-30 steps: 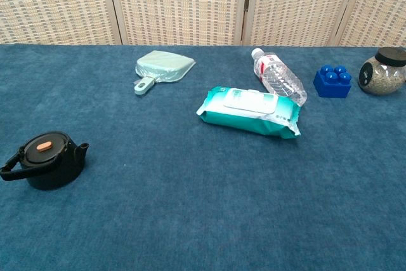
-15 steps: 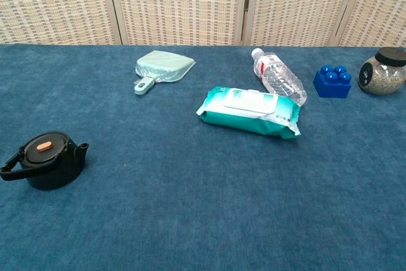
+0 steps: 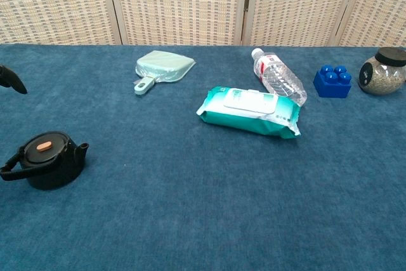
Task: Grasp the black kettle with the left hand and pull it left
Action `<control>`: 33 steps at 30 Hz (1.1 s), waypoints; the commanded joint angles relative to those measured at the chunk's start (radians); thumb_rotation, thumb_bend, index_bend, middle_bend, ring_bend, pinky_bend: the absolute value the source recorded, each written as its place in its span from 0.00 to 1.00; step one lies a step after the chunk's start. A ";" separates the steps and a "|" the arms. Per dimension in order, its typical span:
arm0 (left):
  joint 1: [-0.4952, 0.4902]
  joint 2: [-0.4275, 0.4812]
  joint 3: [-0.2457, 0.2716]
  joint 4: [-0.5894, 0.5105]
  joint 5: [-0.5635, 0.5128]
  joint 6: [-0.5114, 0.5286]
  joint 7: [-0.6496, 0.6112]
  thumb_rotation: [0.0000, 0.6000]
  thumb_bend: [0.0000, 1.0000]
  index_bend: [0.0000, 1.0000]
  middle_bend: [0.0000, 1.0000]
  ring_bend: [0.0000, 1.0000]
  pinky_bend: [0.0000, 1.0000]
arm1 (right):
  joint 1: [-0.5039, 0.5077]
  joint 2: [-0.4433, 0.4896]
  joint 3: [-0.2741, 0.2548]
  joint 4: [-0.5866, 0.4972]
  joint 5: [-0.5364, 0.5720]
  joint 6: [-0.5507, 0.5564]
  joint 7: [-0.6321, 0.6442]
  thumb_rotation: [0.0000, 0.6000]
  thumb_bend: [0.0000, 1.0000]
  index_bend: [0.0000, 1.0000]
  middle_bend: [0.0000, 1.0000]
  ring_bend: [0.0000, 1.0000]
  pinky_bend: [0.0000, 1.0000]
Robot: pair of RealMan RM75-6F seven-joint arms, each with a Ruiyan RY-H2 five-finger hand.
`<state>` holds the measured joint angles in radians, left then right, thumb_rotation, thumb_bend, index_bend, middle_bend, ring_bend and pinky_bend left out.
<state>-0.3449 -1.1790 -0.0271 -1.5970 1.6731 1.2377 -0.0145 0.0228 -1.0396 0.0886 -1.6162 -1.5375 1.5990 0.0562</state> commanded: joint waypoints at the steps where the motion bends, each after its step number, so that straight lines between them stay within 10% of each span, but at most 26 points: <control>1: -0.037 0.002 0.003 -0.027 -0.006 -0.058 0.038 1.00 0.20 0.25 0.25 0.22 0.20 | -0.005 -0.002 0.000 0.002 0.005 0.005 0.001 1.00 0.12 0.18 0.22 0.10 0.08; 13: -0.090 -0.012 0.014 -0.090 -0.072 -0.165 0.156 0.99 0.18 0.08 0.15 0.15 0.17 | -0.019 -0.003 -0.007 0.016 0.013 0.004 0.016 1.00 0.12 0.18 0.22 0.10 0.08; 23: -0.103 -0.020 0.039 -0.108 -0.092 -0.192 0.178 0.70 0.17 0.00 0.10 0.11 0.14 | -0.015 -0.009 -0.007 0.023 0.016 -0.008 0.017 1.00 0.12 0.18 0.22 0.09 0.08; 33: -0.121 -0.051 0.034 -0.065 -0.140 -0.217 0.190 0.85 0.17 0.00 0.09 0.10 0.14 | -0.025 -0.011 -0.006 0.030 0.024 -0.001 0.026 1.00 0.12 0.18 0.22 0.10 0.08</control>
<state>-0.4648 -1.2274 0.0072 -1.6645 1.5356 1.0224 0.1748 -0.0020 -1.0506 0.0828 -1.5858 -1.5131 1.5981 0.0821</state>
